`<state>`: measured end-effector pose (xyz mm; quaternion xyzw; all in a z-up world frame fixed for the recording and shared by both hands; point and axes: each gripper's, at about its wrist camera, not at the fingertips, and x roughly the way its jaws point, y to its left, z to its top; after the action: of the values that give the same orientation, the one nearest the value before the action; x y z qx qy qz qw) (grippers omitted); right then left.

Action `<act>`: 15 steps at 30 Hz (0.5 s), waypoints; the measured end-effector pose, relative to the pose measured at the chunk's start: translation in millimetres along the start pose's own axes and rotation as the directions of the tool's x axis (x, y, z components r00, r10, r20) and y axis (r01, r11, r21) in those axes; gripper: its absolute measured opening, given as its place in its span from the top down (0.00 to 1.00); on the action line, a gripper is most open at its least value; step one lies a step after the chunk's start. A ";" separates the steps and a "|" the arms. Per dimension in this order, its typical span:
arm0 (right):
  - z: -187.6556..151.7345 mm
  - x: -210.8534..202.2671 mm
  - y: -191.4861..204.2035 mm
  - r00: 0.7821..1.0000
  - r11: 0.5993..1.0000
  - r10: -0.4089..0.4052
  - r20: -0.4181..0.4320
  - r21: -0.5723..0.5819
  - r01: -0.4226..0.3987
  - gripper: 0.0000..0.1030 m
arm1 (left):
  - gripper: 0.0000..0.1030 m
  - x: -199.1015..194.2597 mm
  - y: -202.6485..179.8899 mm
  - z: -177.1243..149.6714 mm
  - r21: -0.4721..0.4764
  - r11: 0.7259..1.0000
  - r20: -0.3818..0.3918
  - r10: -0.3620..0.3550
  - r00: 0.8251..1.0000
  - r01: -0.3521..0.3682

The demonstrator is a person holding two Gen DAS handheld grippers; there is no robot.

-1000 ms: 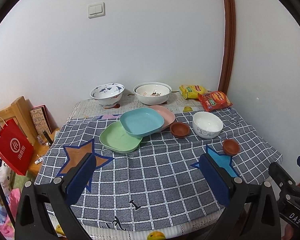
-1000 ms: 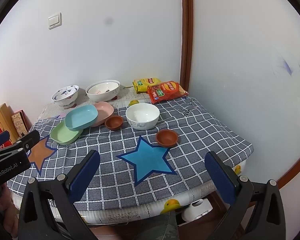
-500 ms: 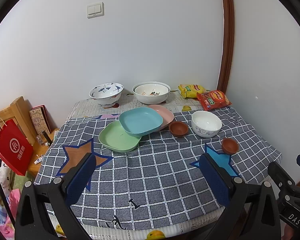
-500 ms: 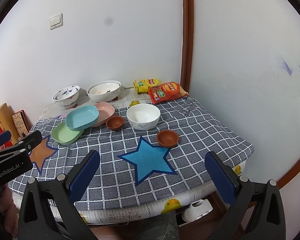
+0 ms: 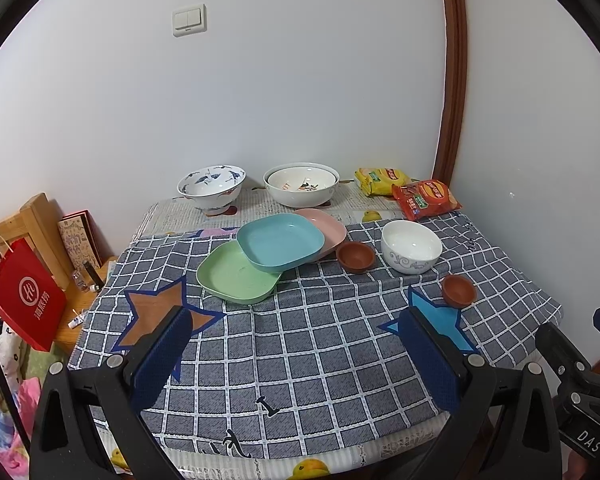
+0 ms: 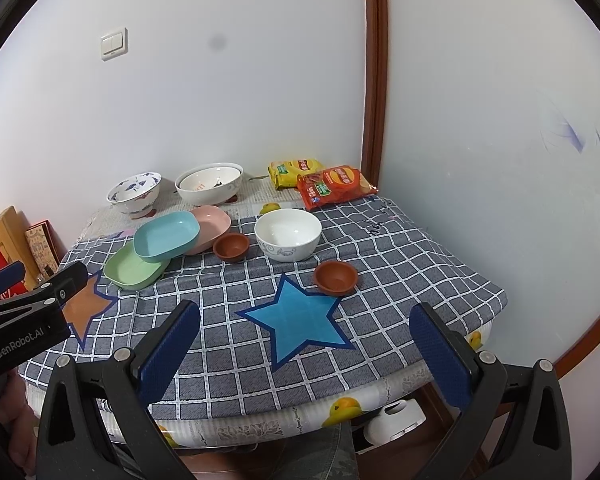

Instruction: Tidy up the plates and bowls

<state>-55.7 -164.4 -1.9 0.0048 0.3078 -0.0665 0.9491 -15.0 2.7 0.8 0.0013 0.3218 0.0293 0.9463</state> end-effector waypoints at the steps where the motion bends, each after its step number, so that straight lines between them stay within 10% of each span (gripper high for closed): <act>1: -0.1 0.1 0.0 1.000 1.000 0.001 -0.001 0.000 -0.001 0.00 | 0.00 -0.7 0.0 -0.4 0.001 1.000 0.001 -0.001 1.000 0.001; 15: 3.0 -3.2 2.7 1.000 1.000 0.000 0.009 -0.007 0.000 0.00 | 0.00 -0.2 -5.2 3.3 0.014 1.000 0.001 -0.012 1.000 0.012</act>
<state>-56.1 -161.5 2.2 0.0011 0.3036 -0.0656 0.9506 -12.9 -2.5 3.5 0.0061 0.3214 0.0211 0.9467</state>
